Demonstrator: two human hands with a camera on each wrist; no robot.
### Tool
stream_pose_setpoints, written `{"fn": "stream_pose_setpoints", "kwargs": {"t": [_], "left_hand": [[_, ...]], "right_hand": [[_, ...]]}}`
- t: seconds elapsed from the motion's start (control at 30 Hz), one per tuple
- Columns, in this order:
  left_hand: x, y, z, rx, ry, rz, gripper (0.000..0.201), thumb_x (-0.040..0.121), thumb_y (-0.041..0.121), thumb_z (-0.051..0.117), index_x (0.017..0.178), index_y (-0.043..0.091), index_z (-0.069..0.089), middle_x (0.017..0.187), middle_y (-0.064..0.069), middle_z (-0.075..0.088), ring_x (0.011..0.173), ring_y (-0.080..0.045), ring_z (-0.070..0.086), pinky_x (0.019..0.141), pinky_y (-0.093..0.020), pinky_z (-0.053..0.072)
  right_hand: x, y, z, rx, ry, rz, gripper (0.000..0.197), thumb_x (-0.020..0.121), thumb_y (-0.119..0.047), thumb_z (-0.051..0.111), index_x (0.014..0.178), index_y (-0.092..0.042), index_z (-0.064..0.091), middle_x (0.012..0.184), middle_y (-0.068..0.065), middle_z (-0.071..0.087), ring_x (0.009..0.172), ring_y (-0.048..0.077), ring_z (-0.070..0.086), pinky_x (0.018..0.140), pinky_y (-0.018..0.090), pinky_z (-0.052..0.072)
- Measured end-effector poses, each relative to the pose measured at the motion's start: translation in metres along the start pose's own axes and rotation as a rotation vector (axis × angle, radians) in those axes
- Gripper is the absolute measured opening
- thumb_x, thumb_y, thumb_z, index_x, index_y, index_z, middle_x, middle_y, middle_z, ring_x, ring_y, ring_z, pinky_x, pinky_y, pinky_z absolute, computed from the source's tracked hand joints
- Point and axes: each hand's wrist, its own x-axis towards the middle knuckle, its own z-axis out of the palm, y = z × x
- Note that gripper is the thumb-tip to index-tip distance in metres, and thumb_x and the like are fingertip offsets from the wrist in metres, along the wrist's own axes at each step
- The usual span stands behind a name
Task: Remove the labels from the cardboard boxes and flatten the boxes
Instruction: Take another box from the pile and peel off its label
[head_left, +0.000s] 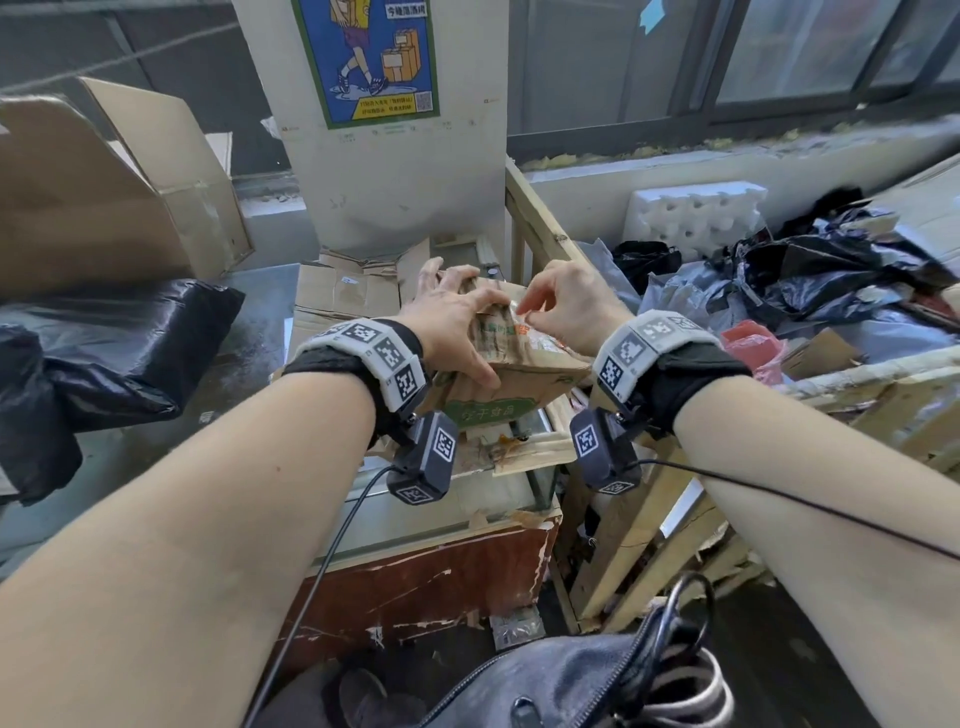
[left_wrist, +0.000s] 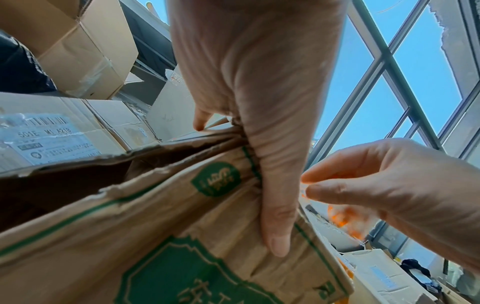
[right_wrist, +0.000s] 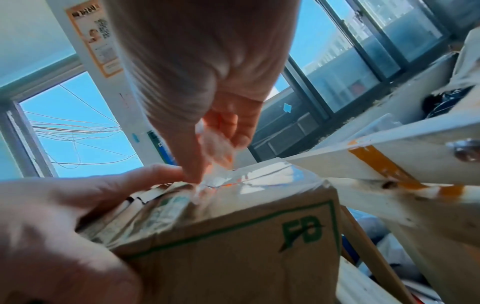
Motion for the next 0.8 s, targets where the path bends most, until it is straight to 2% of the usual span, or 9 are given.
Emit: {"fn": "stream_pose_setpoints", "kwargs": {"t": [0.07,0.1,0.17,0.23,0.3,0.37,0.53,0.73,0.8], "left_hand": [[0.0,-0.001,0.001,-0.006,0.001,0.002,0.1,0.059,0.056,0.084,0.143,0.043,0.031,0.157,0.004,0.007,0.144,-0.033,-0.016,0.116,-0.058,0.006],[0.0,-0.001,0.001,-0.009,0.003,0.001,0.101,0.058,0.057,0.084,0.143,0.043,0.031,0.157,0.004,0.007,0.144,-0.032,-0.016,0.116,-0.059,0.007],[0.0,-0.002,0.002,-0.028,0.004,-0.006,0.104,0.055,0.057,0.085,0.143,0.042,0.031,0.157,0.005,0.007,0.144,-0.031,-0.017,0.117,-0.06,0.009],[0.0,-0.004,0.003,-0.042,0.007,-0.008,0.104,0.053,0.057,0.085,0.142,0.043,0.032,0.157,0.006,0.007,0.144,-0.03,-0.018,0.116,-0.061,0.011],[0.0,-0.005,0.005,-0.038,0.016,-0.006,0.104,0.052,0.058,0.085,0.141,0.044,0.033,0.157,0.006,0.007,0.144,-0.03,-0.017,0.116,-0.061,0.012],[0.0,-0.005,0.006,-0.031,0.02,-0.006,0.104,0.051,0.06,0.084,0.14,0.045,0.033,0.156,0.006,0.007,0.144,-0.031,-0.017,0.116,-0.061,0.012],[-0.003,-0.004,0.007,-0.032,0.021,-0.009,0.104,0.052,0.06,0.084,0.142,0.043,0.032,0.157,0.006,0.006,0.144,-0.03,-0.018,0.116,-0.061,0.014],[-0.007,-0.003,0.006,-0.035,0.014,-0.015,0.103,0.055,0.058,0.084,0.142,0.044,0.031,0.157,0.007,0.005,0.144,-0.03,-0.018,0.116,-0.06,0.014],[-0.008,-0.004,0.007,-0.042,0.015,-0.018,0.103,0.055,0.057,0.084,0.142,0.044,0.031,0.157,0.007,0.005,0.144,-0.029,-0.018,0.116,-0.06,0.014]], "right_hand": [[-0.004,-0.007,0.001,-0.002,-0.092,0.006,0.013,0.081,-0.03,0.073,0.086,-0.018,0.076,0.077,-0.01,0.06,0.071,0.002,0.052,0.066,0.013,0.044],[-0.005,-0.008,0.002,0.055,-0.12,0.031,0.02,0.082,-0.036,0.071,0.084,-0.017,0.076,0.075,-0.007,0.062,0.067,0.003,0.052,0.06,0.012,0.041],[-0.004,-0.007,0.005,0.309,-0.067,0.127,0.028,0.089,-0.035,0.064,0.086,-0.009,0.073,0.078,0.006,0.066,0.066,0.014,0.056,0.057,0.022,0.045],[-0.001,-0.003,0.008,0.459,0.057,0.212,0.012,0.092,-0.019,0.06,0.095,-0.008,0.064,0.087,0.012,0.066,0.072,0.021,0.062,0.062,0.031,0.055],[0.003,0.002,0.01,0.423,0.071,0.31,0.012,0.09,-0.018,0.063,0.098,-0.012,0.058,0.094,0.011,0.065,0.076,0.022,0.065,0.067,0.037,0.059],[0.006,0.002,0.012,0.367,-0.036,0.391,0.019,0.089,-0.025,0.065,0.1,-0.01,0.059,0.093,0.009,0.065,0.075,0.02,0.065,0.066,0.035,0.057],[0.011,-0.005,0.011,0.389,-0.145,0.459,0.03,0.087,-0.029,0.067,0.097,-0.001,0.067,0.07,0.004,0.059,0.057,0.012,0.051,0.051,0.024,0.042],[0.02,-0.014,0.013,0.316,-0.313,0.486,0.036,0.081,-0.04,0.072,0.077,-0.007,0.06,0.063,0.005,0.054,0.049,0.012,0.045,0.049,0.024,0.038],[0.022,-0.017,0.014,0.273,-0.341,0.458,0.038,0.08,-0.043,0.072,0.071,-0.01,0.057,0.058,0.003,0.052,0.043,0.011,0.042,0.043,0.021,0.035]]}}
